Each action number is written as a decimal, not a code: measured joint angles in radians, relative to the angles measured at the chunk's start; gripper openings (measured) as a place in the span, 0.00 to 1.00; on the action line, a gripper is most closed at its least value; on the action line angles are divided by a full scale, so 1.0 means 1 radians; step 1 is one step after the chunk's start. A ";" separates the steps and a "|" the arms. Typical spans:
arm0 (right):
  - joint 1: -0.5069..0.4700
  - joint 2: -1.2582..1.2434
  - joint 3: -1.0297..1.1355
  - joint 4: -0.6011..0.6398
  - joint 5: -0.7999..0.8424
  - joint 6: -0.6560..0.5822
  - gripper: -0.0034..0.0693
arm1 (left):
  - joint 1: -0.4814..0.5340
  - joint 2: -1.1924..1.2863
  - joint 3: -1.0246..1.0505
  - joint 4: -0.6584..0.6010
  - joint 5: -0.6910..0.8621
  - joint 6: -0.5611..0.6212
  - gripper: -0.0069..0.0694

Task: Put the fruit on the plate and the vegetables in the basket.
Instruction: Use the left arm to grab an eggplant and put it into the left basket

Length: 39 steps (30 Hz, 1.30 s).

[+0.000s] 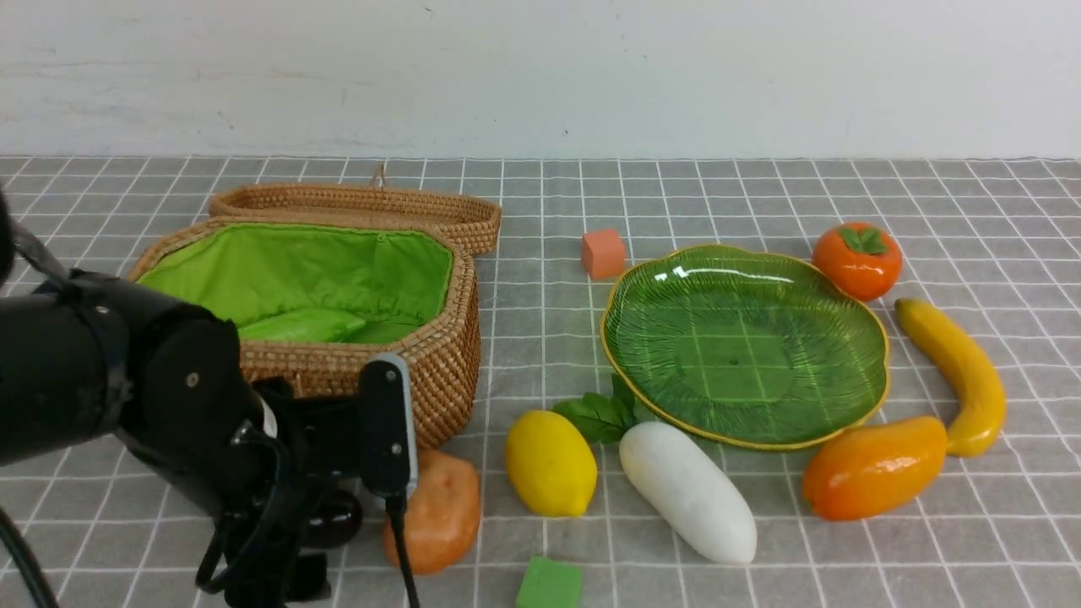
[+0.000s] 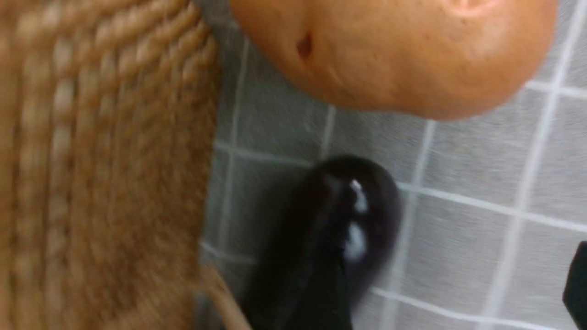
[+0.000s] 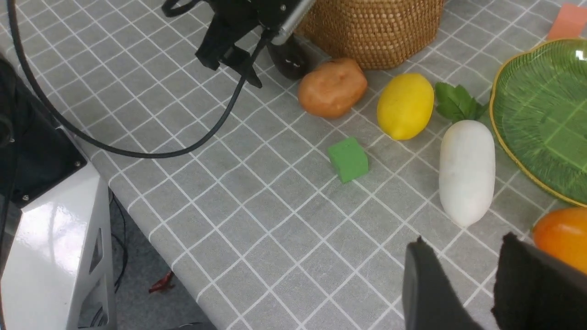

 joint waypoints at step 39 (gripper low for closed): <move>0.000 0.000 -0.001 0.085 -0.026 0.000 0.37 | -0.186 -0.153 -0.183 0.350 0.109 -0.423 0.62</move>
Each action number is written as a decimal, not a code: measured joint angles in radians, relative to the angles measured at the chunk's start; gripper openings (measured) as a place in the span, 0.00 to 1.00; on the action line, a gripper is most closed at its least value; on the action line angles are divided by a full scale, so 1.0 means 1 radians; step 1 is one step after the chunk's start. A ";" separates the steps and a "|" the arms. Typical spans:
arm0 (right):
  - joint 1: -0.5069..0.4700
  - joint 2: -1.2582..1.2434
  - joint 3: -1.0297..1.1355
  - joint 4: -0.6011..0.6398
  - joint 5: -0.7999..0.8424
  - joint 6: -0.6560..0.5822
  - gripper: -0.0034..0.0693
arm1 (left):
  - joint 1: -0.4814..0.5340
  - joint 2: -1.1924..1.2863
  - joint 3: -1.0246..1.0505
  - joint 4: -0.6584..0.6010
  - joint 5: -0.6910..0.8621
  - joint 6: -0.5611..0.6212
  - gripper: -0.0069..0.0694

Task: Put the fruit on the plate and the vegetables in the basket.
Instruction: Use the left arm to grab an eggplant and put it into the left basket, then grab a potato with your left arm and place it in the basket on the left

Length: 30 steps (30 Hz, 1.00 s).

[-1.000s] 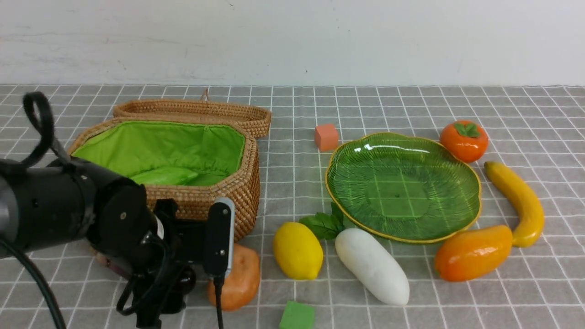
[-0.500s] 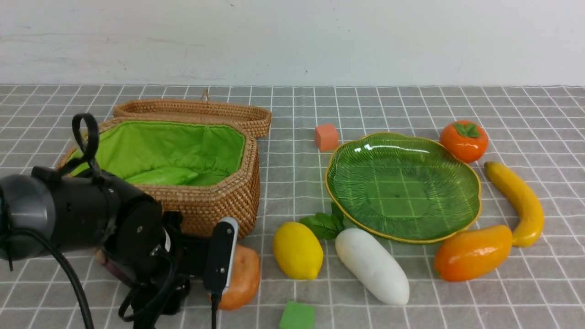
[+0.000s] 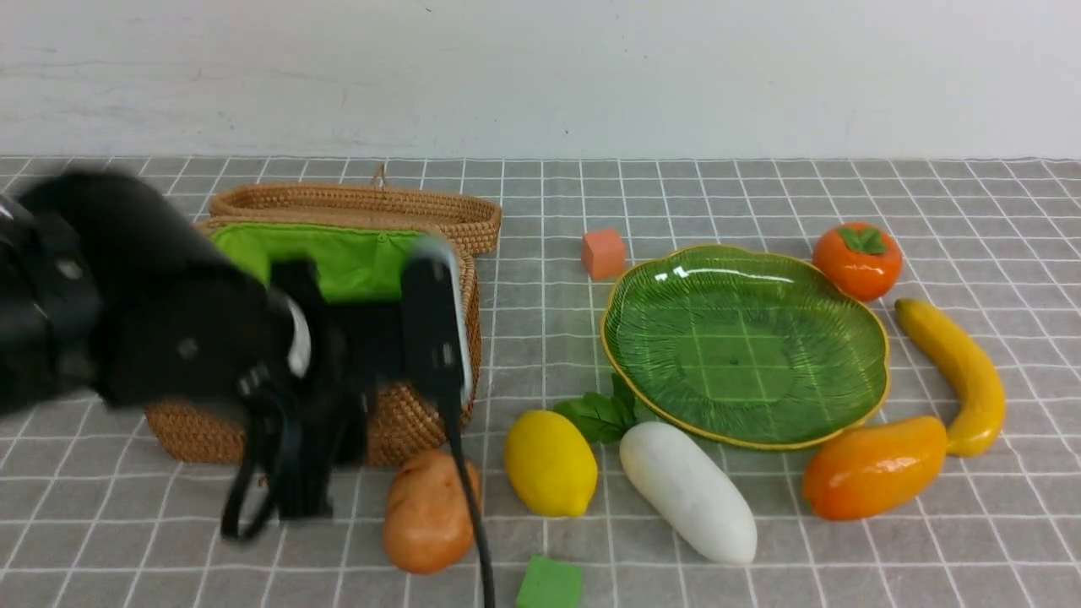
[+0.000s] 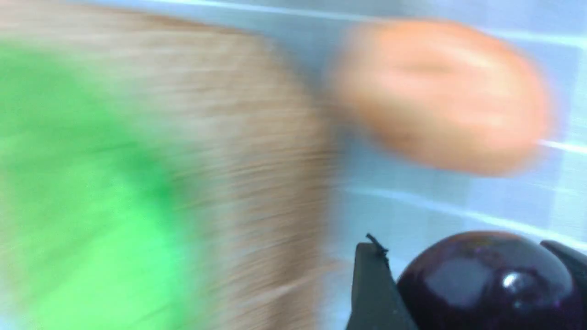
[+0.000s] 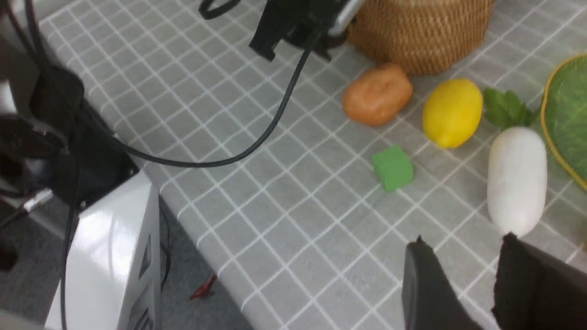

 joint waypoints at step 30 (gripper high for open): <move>0.000 -0.043 0.000 0.003 0.045 0.000 0.37 | -0.040 0.059 -0.202 -0.053 0.164 -0.963 0.31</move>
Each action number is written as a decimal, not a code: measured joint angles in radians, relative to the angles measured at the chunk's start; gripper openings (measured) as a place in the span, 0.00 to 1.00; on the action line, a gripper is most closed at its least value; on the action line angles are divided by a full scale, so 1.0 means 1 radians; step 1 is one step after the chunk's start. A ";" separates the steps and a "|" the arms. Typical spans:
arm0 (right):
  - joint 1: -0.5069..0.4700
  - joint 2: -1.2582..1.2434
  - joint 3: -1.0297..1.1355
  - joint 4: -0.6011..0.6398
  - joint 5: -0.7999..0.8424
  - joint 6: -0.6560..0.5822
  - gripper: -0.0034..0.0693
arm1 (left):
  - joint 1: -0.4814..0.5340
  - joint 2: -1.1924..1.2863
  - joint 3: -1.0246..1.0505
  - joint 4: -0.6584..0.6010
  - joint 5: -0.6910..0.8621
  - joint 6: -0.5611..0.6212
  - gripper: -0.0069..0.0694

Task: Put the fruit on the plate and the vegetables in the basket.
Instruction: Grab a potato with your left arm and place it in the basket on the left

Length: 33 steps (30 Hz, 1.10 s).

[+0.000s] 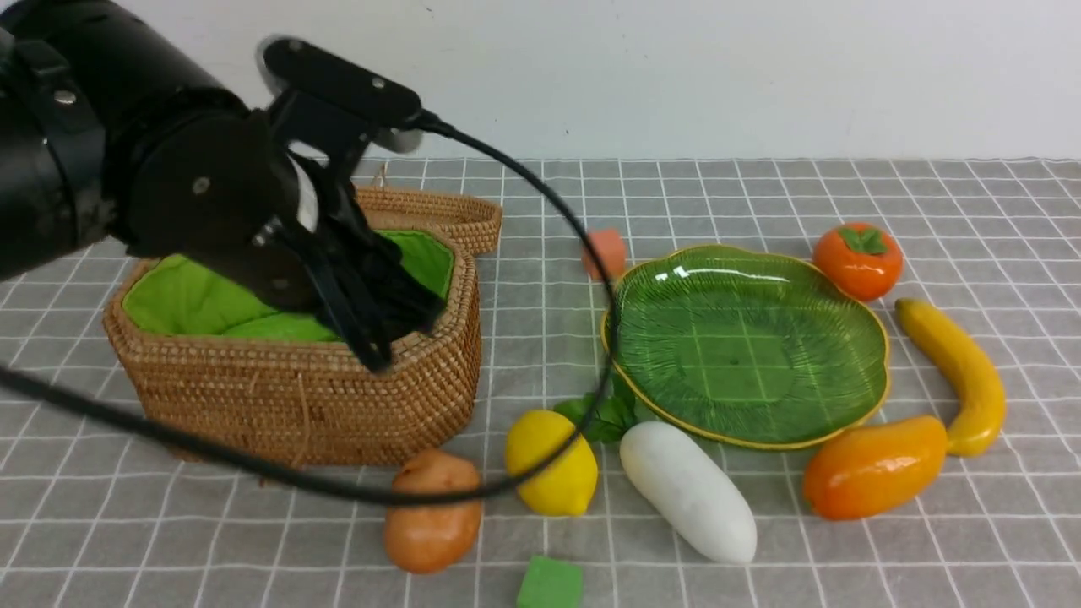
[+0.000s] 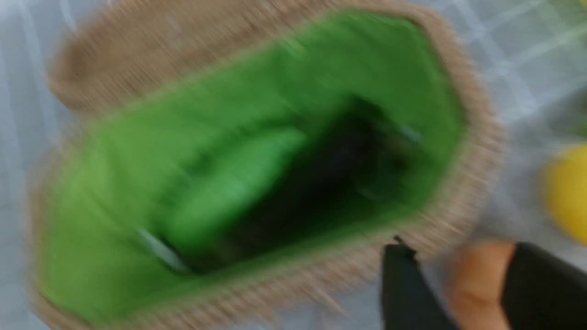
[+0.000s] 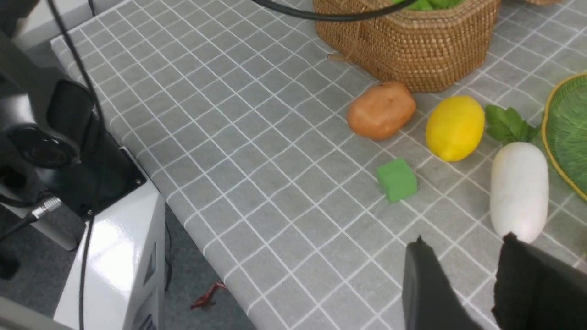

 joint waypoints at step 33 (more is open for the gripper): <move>0.000 -0.060 0.000 -0.006 0.058 0.000 0.37 | -0.204 0.328 0.242 0.497 -0.218 -0.835 0.92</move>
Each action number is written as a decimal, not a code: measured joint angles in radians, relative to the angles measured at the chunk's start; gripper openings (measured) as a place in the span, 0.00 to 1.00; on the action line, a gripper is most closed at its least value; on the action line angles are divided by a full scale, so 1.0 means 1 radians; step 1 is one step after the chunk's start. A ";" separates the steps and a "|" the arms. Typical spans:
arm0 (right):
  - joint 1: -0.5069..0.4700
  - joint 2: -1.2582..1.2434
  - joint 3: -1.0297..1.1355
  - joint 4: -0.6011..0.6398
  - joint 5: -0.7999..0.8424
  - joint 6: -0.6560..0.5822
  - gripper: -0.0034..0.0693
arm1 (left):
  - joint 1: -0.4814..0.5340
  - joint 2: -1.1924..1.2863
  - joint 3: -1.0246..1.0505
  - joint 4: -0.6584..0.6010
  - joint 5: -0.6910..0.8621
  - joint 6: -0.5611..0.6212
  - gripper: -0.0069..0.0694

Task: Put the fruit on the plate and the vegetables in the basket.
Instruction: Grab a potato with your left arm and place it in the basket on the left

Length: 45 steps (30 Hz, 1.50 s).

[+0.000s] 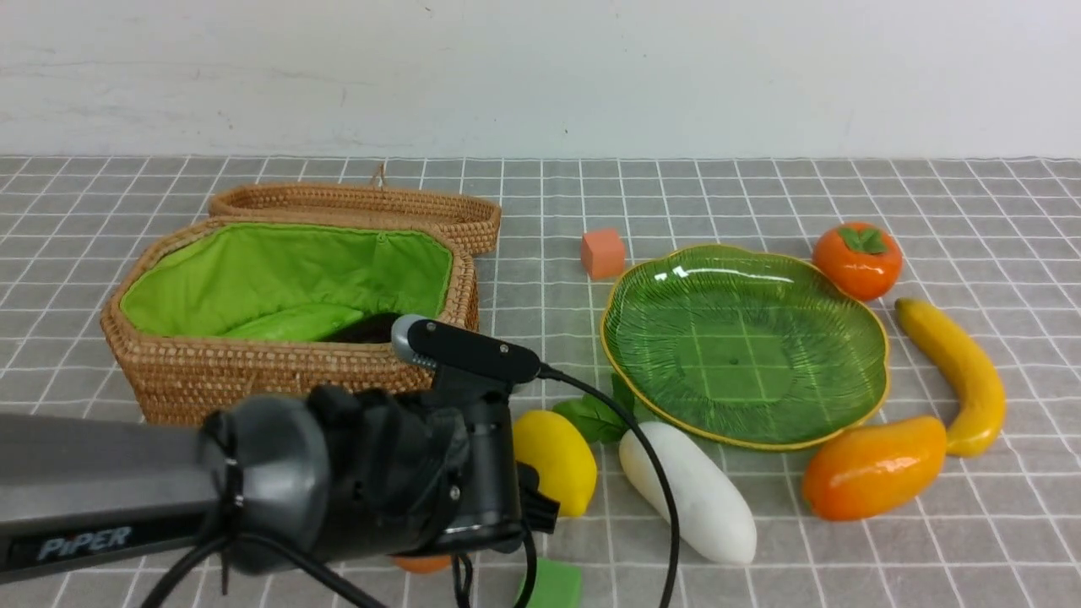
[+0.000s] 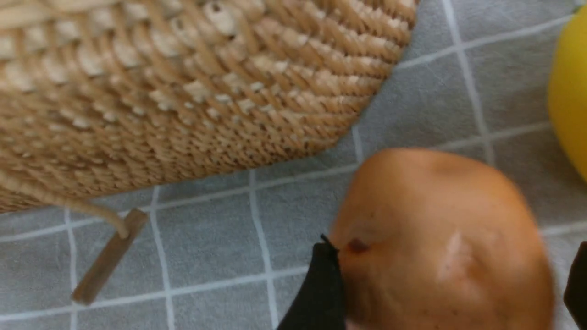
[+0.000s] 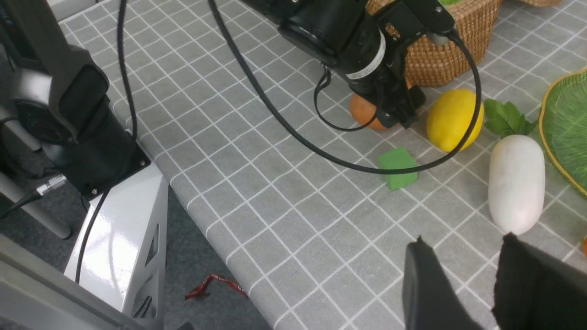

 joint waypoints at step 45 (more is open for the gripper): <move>0.000 0.000 0.000 0.030 -0.056 0.000 0.37 | -0.057 -0.422 -0.144 -0.132 0.227 0.428 0.83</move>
